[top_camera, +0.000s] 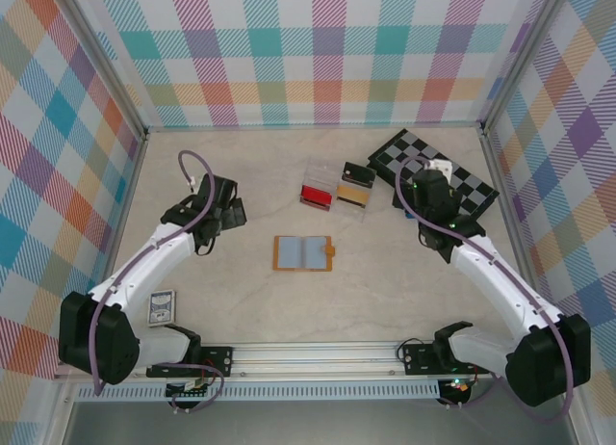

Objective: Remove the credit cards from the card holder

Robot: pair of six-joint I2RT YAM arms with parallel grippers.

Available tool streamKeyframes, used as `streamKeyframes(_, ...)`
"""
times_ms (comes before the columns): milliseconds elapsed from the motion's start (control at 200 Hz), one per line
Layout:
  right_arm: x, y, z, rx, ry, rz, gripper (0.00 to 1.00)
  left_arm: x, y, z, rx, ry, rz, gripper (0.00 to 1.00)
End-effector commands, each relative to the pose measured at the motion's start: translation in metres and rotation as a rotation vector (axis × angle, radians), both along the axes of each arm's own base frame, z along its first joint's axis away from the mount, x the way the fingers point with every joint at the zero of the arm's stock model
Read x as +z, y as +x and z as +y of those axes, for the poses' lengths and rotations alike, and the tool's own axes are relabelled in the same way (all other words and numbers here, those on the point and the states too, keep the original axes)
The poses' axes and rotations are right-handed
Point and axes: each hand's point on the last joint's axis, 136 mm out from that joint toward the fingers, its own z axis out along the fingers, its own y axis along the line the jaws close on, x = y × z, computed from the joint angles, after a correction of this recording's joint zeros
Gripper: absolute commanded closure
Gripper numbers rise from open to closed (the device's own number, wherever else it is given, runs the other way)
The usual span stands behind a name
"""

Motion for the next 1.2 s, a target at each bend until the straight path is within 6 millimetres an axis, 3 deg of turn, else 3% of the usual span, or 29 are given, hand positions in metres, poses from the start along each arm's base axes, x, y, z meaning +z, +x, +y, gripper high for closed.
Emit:
streamKeyframes(0, 0.004, 0.006, -0.022, -0.034, -0.028, -0.1, 0.0, 0.011, 0.014, 0.022, -0.006, 0.128, -0.112, 0.0)
streamKeyframes(150, -0.03, 0.006, -0.046, -0.067, -0.04, -0.051, 0.0, -0.003, 0.017, 0.039, 0.049, 0.153, -0.157, 0.0)
streamKeyframes(275, -0.063, 0.009, -0.05, -0.016, -0.078, -0.045, 0.0, -0.013, 0.018, 0.052, 0.065, 0.162, -0.204, 0.0)
streamKeyframes(435, -0.088, 0.015, -0.05, 0.018, -0.096, -0.037, 0.0, -0.03, 0.024, 0.059, 0.021, 0.157, -0.241, 0.0)
streamKeyframes(610, -0.087, 0.025, -0.027, 0.158, -0.044, -0.148, 0.0, -0.052, 0.031, 0.053, -0.05, 0.075, -0.341, 0.0)
streamKeyframes(860, -0.087, 0.036, -0.014, 0.262, -0.016, -0.235, 0.0, -0.037, 0.037, 0.038, -0.163, -0.017, -0.506, 0.0)
streamKeyframes(1195, -0.104, 0.044, -0.01, 0.303, 0.015, -0.22, 0.0, -0.051, 0.054, 0.036, -0.211, -0.019, -0.513, 0.0)
